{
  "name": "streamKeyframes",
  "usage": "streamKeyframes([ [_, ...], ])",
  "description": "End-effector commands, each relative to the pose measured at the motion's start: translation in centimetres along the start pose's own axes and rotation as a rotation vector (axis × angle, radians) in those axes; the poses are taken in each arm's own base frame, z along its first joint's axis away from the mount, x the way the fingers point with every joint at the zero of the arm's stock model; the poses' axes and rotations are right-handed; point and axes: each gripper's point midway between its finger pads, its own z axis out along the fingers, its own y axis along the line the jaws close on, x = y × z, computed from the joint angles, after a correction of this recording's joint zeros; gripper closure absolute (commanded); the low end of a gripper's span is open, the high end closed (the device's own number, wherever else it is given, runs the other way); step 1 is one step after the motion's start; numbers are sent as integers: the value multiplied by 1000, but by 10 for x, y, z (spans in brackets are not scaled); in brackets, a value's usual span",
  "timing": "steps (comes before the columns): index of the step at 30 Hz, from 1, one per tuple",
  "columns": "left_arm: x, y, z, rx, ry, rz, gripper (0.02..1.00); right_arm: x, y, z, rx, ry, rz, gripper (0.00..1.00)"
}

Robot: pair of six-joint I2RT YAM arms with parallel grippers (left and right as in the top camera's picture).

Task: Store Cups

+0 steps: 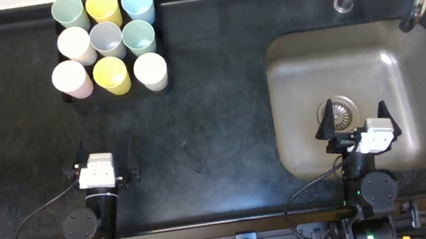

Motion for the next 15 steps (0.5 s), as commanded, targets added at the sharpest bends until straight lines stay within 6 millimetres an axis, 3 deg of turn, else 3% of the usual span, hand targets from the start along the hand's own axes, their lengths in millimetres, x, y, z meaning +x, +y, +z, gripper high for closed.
streamKeyframes([
  [1,-1,0,0,2,-4,17,20,3,2,0,-11,-1,-2,5],
  [15,0,4,0,-13,-2,16,20,3,3,0,-12,-1,-3,5],
])
